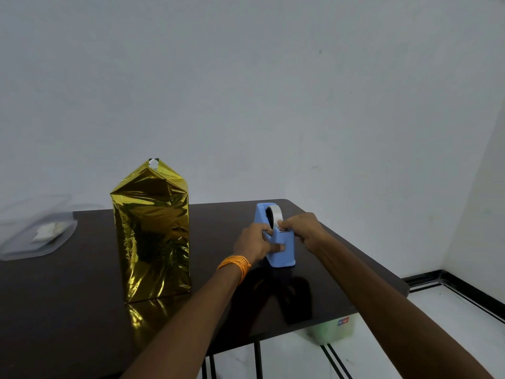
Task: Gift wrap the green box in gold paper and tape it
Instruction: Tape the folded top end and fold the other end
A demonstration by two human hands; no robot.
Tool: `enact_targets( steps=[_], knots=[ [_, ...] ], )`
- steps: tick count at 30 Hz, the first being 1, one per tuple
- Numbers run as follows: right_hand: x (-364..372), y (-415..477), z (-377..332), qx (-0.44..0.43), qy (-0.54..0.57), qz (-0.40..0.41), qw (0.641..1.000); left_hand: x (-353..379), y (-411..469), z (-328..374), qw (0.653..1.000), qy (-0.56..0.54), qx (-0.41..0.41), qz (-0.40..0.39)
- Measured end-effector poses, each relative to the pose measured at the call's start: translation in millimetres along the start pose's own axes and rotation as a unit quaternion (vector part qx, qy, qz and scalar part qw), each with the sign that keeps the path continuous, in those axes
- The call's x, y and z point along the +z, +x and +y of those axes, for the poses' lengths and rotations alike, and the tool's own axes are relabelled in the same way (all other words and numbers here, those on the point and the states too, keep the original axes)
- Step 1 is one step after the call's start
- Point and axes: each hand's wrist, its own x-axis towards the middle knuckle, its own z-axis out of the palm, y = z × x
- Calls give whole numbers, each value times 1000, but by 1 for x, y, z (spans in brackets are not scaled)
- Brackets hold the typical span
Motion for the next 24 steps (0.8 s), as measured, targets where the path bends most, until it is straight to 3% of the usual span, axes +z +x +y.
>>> enact_targets(
  steps=[4, 10, 24],
  knots=[
    [3, -1, -9, -46, -63, 23, 997, 1, 1, -1, 1000, -5, -8, -5],
    [2, -5, -20, -14, -77, 35, 996, 1, 2, -4, 1000, -5, -12, -8],
    [-8, -41, 3, 30, 16, 37, 999, -2, -2, 4, 1000, 15, -9, -6]
  ],
)
